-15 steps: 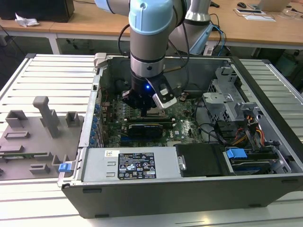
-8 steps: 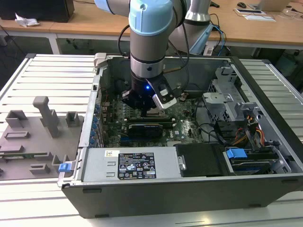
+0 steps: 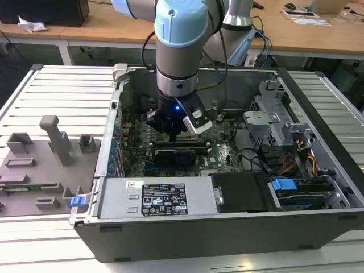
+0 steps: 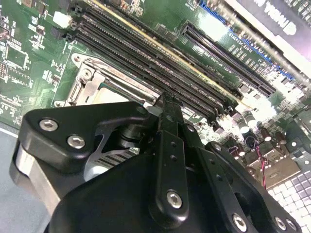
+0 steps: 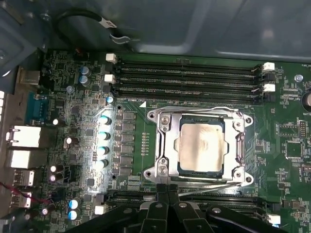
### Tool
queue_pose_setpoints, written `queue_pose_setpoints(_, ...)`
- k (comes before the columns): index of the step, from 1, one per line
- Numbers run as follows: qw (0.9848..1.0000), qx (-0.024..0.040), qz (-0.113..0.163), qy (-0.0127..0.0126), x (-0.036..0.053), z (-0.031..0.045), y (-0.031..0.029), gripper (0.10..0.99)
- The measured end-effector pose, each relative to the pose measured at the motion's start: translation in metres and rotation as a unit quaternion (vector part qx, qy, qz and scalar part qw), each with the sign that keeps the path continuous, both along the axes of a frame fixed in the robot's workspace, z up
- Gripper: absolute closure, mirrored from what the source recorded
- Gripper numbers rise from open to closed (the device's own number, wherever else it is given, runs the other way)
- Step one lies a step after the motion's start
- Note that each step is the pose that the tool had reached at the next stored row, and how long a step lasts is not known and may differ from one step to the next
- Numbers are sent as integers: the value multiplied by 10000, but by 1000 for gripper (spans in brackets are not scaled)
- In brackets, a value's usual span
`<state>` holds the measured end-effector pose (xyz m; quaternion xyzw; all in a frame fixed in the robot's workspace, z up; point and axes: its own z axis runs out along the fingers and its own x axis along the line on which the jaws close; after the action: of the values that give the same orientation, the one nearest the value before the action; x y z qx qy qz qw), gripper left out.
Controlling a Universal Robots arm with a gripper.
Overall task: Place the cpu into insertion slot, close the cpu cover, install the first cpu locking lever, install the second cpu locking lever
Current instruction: 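Install the second cpu locking lever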
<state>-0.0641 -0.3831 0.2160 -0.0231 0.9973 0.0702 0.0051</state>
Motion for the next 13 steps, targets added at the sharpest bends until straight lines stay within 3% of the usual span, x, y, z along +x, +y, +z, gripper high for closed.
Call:
queue_pose_setpoints(5,10000,84,0,0,-11,-8,-87,980)
queue_pose_setpoints(12,9999,157,2,0,-80,-37,-93,980)
queue_pose_setpoints(13,9998,191,0,0,-87,-45,-93,980)
